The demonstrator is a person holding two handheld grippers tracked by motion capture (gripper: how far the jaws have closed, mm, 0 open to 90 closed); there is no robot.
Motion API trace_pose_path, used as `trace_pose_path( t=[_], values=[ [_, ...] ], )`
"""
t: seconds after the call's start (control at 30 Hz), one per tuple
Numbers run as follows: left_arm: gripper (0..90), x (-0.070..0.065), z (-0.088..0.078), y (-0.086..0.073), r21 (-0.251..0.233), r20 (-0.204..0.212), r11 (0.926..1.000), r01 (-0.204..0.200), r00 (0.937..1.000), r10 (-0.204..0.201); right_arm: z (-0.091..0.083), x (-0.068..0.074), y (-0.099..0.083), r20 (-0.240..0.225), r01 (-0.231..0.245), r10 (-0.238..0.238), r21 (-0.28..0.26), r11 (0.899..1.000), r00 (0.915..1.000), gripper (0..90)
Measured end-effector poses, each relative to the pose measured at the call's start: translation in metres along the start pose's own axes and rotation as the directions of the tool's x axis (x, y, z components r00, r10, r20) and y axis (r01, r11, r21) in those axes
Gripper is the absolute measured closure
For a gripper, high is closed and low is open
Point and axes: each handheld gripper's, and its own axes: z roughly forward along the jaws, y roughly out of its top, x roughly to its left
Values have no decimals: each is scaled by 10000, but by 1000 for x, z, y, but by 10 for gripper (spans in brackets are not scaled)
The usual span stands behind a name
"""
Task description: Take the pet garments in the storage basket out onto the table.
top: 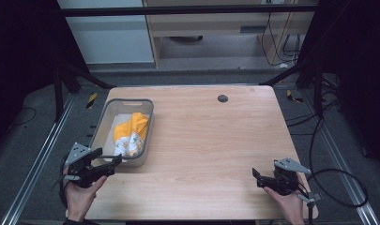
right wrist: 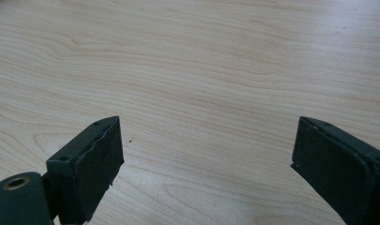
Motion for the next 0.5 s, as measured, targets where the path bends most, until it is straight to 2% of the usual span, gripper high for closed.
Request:
trace_pose_path(
  t=[0.5],
  values=[
    [201,12,5,21,-19,-49,10000,48,10000,-48,2,0,-1,22,93,-93,79,9999,10000,91]
  ],
)
